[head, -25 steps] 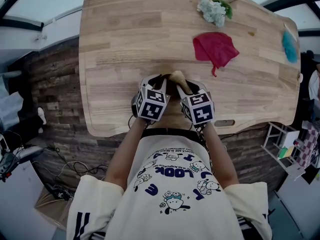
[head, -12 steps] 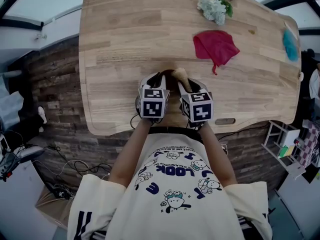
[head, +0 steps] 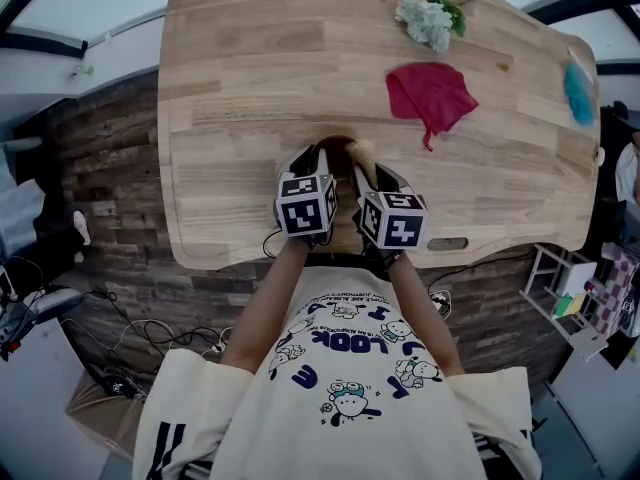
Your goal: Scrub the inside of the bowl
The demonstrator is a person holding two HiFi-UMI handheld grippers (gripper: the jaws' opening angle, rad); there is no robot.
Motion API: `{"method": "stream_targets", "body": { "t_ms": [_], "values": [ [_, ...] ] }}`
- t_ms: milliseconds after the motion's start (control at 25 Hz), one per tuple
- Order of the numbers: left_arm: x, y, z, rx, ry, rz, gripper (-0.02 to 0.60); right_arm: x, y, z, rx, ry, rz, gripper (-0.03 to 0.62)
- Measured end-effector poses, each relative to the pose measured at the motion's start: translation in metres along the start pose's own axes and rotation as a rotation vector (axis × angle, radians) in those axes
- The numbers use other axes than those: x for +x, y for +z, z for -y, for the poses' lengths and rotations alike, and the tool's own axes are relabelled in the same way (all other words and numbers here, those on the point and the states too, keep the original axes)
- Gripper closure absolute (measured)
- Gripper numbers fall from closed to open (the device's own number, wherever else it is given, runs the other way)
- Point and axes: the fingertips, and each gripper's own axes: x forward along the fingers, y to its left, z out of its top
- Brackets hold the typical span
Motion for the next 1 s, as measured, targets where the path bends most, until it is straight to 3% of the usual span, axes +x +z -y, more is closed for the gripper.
{"method": "stream_targets", "body": {
  "t_ms": [280, 680, 840, 1000],
  "values": [
    [0.000, -0.001, -0.002, -0.044, 0.020, 0.009, 0.515, -0.004, -0.002, 0.001, 0.064, -0.017, 0.032, 0.462],
    [-0.002, -0.003, -0.007, -0.231, 0.063, 0.028, 0.511, -0.004, -0.004, 0.002, 0.196, -0.047, 0.054, 0.462],
    [0.000, -0.005, -0.005, -0.141, 0.048, -0.004, 0.512, -0.004, -0.005, 0.003, 0.184, -0.045, 0.050, 0.462],
    [0.006, -0.011, -0.001, -0.023, -0.040, -0.083, 0.512, -0.003, -0.005, 0.004, 0.130, -0.037, 0.031, 0.462]
  ]
}}
